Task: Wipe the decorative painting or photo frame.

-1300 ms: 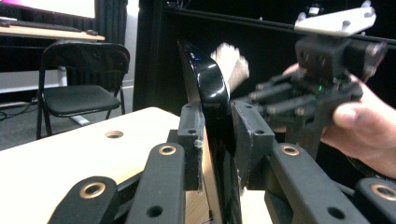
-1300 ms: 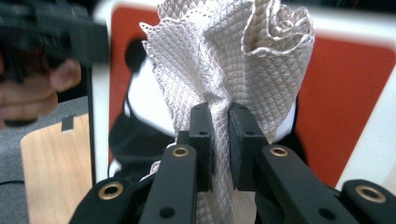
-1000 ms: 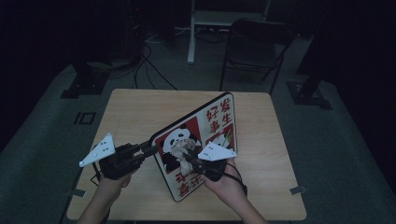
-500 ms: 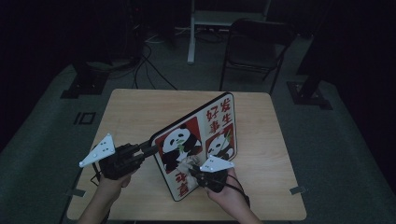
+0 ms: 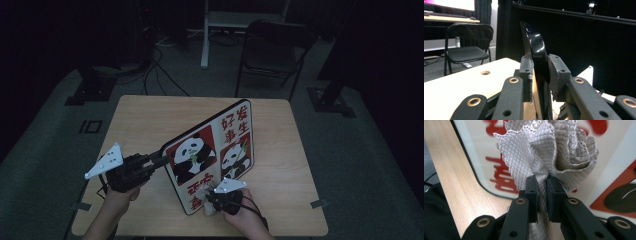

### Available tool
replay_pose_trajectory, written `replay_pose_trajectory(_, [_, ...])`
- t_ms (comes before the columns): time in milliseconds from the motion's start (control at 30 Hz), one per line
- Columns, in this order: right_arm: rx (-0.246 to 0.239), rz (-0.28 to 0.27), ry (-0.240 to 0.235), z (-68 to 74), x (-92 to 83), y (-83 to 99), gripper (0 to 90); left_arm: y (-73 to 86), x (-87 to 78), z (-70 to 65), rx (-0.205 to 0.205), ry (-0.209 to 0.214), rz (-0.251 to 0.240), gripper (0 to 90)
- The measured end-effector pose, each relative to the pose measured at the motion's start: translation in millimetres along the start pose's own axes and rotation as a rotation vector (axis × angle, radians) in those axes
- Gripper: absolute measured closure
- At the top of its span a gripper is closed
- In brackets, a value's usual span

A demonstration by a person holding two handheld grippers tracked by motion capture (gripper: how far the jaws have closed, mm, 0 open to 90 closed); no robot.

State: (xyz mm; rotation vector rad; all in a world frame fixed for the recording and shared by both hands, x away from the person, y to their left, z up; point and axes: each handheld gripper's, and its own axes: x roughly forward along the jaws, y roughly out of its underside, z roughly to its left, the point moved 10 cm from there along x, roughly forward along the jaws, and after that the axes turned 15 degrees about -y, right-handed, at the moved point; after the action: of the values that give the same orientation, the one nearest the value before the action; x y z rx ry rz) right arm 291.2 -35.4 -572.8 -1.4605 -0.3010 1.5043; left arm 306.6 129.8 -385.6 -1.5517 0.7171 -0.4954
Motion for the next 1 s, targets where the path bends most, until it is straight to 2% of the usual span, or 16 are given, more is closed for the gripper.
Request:
replay_pose_trajectory(167, [0.005, 0.019, -0.01, 2.1, -0.4, 2.8, 81.1, 0.0, -0.1, 0.7, -0.005, 0.005, -0.001, 75.3])
replay_pose_trajectory(267, [-0.006, -0.013, -0.019, 6.7, -8.9, -8.1, 81.0, -0.5, -0.5, 1.4, -0.004, 0.005, -0.002, 75.2])
replay_pose_trajectory(500, [-0.067, -0.171, -0.017, 19.1, -45.1, -63.0, 81.0, -3.2, -2.6, 2.4, -0.009, 0.008, -0.01, 75.2])
replay_pose_trajectory(767, [-0.179, -0.378, -0.036, 43.7, -89.3, -149.7, 81.0, -3.1, -2.6, 2.8, -0.011, 0.006, -0.014, 75.6])
replay_pose_trajectory(933, [-0.238, -0.446, -0.027, 53.5, -101.5, -191.8, 81.0, -2.6, -3.1, 3.3, -0.017, 0.009, -0.012, 75.9])
replay_pose_trajectory(1000, [-0.249, -0.44, -0.026, 54.6, -98.0, -201.2, 81.0, -2.7, -3.3, 2.8, -0.018, 0.014, -0.013, 76.0])
